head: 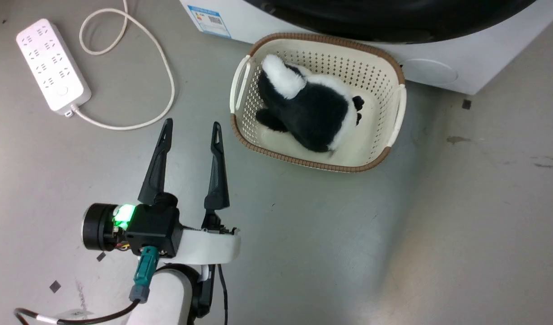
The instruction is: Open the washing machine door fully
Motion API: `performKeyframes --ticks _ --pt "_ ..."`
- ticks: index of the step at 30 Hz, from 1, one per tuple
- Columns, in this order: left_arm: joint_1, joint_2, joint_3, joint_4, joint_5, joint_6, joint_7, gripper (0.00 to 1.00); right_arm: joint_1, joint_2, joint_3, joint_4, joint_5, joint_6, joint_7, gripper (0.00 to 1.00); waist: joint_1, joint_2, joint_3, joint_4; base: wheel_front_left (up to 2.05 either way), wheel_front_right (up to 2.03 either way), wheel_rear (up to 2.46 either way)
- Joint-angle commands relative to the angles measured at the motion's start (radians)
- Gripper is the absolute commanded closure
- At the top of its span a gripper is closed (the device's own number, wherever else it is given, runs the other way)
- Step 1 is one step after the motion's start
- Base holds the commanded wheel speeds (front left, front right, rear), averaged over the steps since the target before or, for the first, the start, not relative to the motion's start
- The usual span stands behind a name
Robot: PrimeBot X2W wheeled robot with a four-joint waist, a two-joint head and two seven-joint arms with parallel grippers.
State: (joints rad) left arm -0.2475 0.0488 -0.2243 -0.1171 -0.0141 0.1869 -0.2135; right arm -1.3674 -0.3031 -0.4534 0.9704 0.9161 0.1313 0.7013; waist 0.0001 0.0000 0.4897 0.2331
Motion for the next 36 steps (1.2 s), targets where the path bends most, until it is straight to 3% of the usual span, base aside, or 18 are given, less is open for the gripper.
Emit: performKeyframes --ticks 1,10,16,25,31,36 --pt "-0.022 0.002 -0.011 -0.006 -0.007 0.010 -0.011 0.00 -0.054 -0.015 -0.017 0.038 0.028 0.000 0.025 1.00 -0.0001 0.0000 0.012 0.009 0.00 0.00 0.00" --pt "-0.044 0.002 -0.032 -0.008 -0.013 0.034 -0.034 0.00 -0.139 -0.021 -0.063 0.168 0.114 -0.001 0.180 1.00 -0.0001 0.0000 0.027 0.027 0.00 0.00 0.00" --pt "-0.043 0.004 -0.044 0.005 -0.008 0.038 -0.047 0.00 -0.082 -0.002 -0.101 0.183 0.181 -0.001 0.258 1.00 -0.0001 0.0000 -0.015 0.032 0.00 0.00 0.00" --pt "0.017 0.014 -0.041 0.039 -0.006 0.030 -0.048 0.00 0.163 0.105 -0.122 0.074 0.220 -0.001 0.329 1.00 -0.0001 0.0000 -0.133 0.015 0.00 0.00 0.00" --pt "0.066 0.019 -0.041 0.067 -0.007 0.020 -0.048 0.00 0.350 0.224 -0.103 -0.041 0.224 -0.001 0.406 1.00 -0.0001 0.0000 -0.212 0.006 0.00 0.00 0.00" --pt "0.089 0.019 -0.045 0.082 -0.011 0.010 -0.048 0.00 0.435 0.250 -0.078 -0.095 0.244 -0.001 0.462 1.00 -0.0001 0.0000 -0.256 0.012 0.00 0.00 0.00"
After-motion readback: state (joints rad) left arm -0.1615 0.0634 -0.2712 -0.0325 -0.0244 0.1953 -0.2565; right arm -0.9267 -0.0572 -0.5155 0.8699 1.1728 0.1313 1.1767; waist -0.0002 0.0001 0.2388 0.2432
